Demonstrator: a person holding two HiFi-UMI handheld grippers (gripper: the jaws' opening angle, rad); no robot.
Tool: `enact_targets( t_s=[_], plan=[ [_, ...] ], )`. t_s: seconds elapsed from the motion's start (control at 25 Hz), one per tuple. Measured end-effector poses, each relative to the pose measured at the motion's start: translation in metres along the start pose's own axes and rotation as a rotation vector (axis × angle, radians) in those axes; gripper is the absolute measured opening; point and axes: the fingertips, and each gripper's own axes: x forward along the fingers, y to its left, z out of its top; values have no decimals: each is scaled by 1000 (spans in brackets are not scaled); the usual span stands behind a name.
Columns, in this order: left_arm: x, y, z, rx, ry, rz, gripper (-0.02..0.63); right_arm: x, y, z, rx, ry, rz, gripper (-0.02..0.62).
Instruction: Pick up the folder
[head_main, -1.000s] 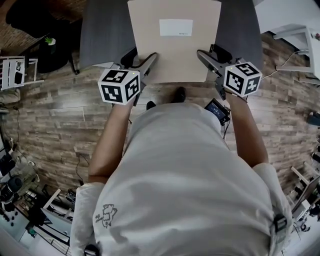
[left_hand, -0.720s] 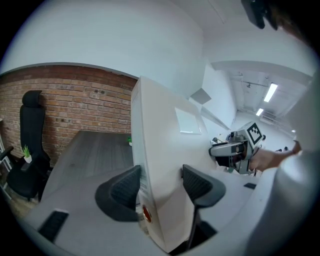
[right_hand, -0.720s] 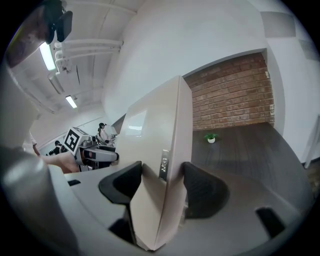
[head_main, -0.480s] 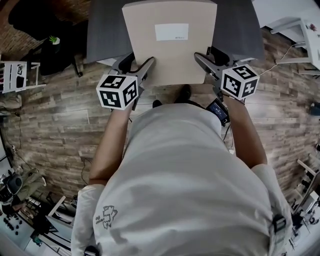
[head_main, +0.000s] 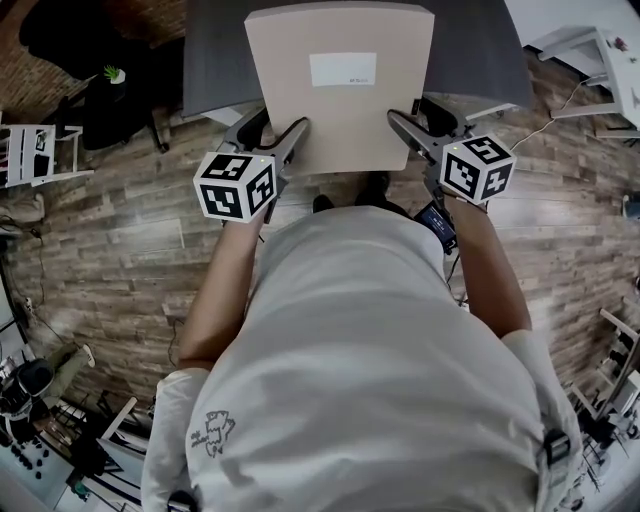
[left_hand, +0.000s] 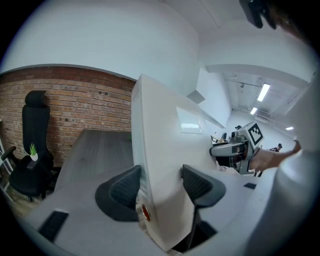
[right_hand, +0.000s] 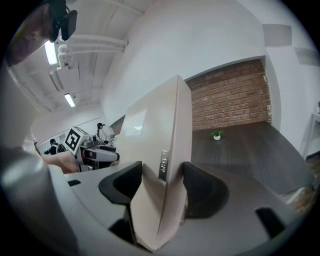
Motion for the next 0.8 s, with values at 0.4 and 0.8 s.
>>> enact_targets(
  t_s=[0.4,0.8],
  plan=[
    [-7,4,-4,-9,-5,-25,281,-1,11,-3,3,-2,-27,262],
    [4,-3,0,-13,2,-36,281,-5,-2,-1,23,2,-39,264]
  ],
)
